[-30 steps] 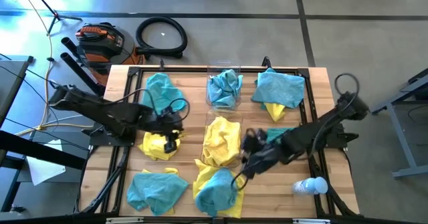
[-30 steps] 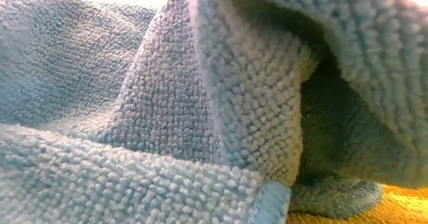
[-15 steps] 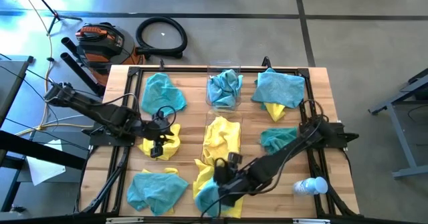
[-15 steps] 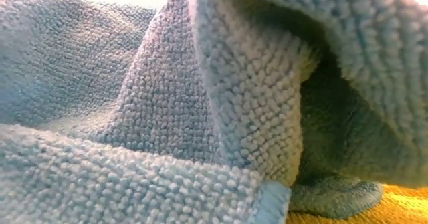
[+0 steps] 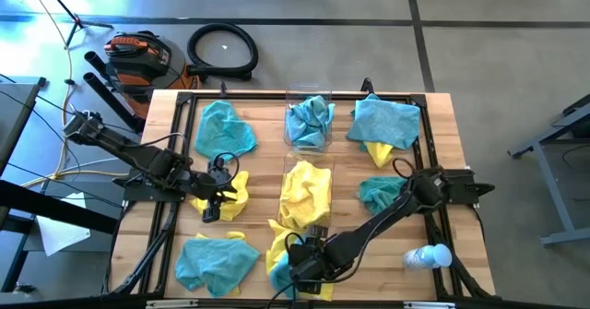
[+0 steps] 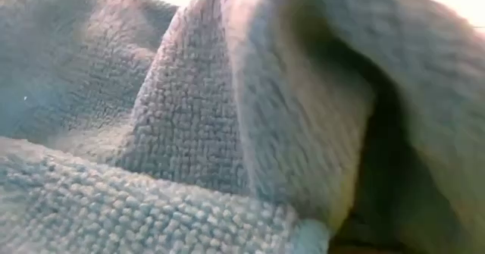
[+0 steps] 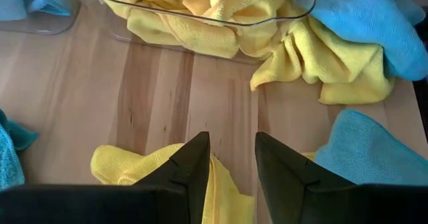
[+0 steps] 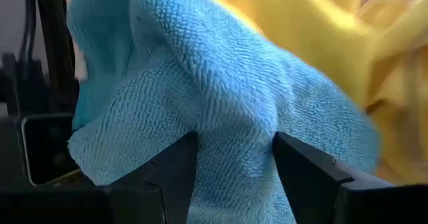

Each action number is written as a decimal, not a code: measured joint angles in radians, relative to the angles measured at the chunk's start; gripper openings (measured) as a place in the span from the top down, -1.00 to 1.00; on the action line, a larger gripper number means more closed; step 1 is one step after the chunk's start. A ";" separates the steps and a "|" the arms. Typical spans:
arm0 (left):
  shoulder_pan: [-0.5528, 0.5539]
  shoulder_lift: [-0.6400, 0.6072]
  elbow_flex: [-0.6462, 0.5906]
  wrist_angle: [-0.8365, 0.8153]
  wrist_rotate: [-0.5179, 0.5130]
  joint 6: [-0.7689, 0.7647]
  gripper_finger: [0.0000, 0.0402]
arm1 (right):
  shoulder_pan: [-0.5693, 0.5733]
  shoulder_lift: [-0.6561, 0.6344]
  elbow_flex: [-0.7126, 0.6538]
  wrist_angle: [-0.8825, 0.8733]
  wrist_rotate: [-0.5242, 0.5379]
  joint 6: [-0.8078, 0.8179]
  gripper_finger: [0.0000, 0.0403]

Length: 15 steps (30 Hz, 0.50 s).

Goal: Sort microfiber towel by color & place in baskets
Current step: Put the blue towel into the top transparent bin

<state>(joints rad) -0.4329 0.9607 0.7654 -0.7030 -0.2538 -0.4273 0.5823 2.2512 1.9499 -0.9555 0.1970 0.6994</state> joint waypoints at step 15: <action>-0.014 0.000 0.000 0.000 -0.051 -0.015 0.45 | 0.016 -0.124 -0.001 -0.060 0.021 0.194 0.97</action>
<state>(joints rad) -0.4469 0.9607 0.7654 -0.7033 -0.3047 -0.4421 0.5982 2.1272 1.9491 -1.0159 0.2182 0.8932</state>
